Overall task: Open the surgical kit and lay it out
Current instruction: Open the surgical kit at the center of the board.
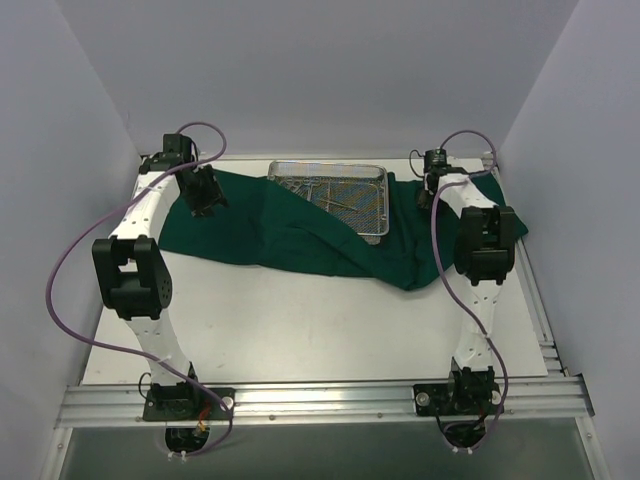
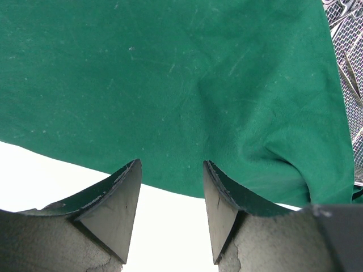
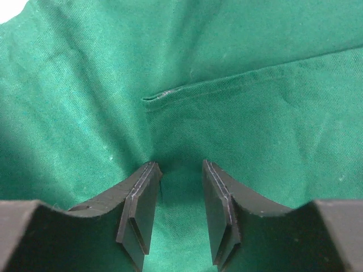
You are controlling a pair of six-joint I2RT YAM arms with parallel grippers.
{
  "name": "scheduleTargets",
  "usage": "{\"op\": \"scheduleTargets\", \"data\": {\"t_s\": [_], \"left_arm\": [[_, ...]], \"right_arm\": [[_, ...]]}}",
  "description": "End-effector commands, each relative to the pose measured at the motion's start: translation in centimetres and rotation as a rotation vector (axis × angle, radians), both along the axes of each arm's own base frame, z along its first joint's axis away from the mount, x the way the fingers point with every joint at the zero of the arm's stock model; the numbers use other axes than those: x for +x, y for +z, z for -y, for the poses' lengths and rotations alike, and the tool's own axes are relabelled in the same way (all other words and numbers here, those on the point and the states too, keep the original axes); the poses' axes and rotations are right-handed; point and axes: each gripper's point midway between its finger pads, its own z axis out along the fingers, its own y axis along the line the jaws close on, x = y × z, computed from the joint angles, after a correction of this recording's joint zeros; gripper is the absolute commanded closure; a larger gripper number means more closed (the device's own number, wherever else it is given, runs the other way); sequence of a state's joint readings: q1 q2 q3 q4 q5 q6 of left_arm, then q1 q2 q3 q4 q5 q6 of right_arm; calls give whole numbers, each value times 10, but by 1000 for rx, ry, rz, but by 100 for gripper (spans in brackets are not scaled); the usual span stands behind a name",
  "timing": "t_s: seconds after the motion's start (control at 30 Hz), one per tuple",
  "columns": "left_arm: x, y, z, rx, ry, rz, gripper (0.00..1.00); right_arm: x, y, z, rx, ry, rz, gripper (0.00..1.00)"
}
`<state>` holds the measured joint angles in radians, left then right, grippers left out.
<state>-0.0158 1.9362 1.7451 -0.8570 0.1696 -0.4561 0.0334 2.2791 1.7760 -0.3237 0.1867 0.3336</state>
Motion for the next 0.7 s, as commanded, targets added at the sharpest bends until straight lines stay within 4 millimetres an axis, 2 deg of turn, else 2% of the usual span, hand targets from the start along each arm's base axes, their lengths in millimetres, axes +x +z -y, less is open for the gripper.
{"op": "scheduleTargets", "data": {"t_s": [0.0,0.17,0.2,0.3,0.37,0.43,0.47,0.5,0.67], "left_arm": [[4,5,-1,-11,-6,28,44],[4,7,0,-13,-9,32,44],[4,6,0,-12,-8,31,44],[1,6,0,-11,-10,28,44],[0,6,0,-13,-10,29,44],[0,3,1,-17,-12,26,44],[-1,2,1,-19,-14,22,44],[-1,1,2,-23,-14,20,44],[1,2,2,-27,-15,23,44]], "right_arm": [[-21,-9,0,17,20,-91,64],[-5,-4,6,24,-12,-57,66],[6,9,7,25,-24,-21,66],[19,43,10,15,-43,63,53],[30,57,12,16,-48,116,50],[37,53,13,10,-52,108,49],[40,59,13,10,-53,117,49],[41,49,14,8,-54,97,49],[51,44,17,-5,-69,104,50]]}}
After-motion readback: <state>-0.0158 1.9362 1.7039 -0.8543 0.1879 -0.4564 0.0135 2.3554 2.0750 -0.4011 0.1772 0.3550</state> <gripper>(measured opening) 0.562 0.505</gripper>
